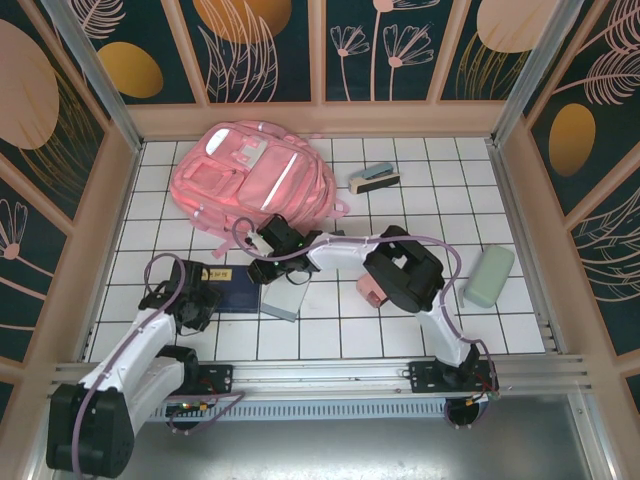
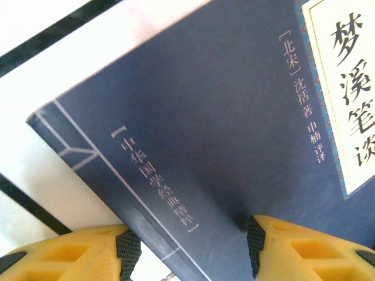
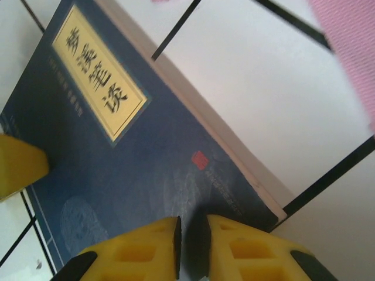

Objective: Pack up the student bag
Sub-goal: Rotate the book at the middle-left of the table.

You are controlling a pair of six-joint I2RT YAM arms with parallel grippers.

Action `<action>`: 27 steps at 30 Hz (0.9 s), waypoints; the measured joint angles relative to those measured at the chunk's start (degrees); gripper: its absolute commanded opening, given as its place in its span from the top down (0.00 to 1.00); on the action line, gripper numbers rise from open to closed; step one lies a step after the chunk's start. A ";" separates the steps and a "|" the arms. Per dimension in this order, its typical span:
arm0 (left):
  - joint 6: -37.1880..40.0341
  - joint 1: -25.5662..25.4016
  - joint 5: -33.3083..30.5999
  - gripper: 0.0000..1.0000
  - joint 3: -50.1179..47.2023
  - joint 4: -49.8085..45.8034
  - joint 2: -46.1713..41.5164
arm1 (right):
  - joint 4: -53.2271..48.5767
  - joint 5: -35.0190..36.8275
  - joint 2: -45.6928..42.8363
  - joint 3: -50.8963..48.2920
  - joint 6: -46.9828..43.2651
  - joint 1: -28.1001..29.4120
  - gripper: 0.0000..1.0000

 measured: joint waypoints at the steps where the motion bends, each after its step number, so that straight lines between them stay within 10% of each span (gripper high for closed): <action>1: 1.27 0.00 -0.02 0.45 0.76 -0.02 1.66 | -0.17 -0.11 -0.28 -0.31 0.00 0.35 0.80; 15: 11.89 0.00 -0.35 0.43 7.63 1.81 13.81 | -2.75 -0.83 -3.78 -2.08 -0.20 1.70 0.74; 27: 11.28 0.24 -1.44 0.38 1.70 15.04 3.67 | -5.42 -0.33 1.73 10.99 -3.61 -2.97 0.60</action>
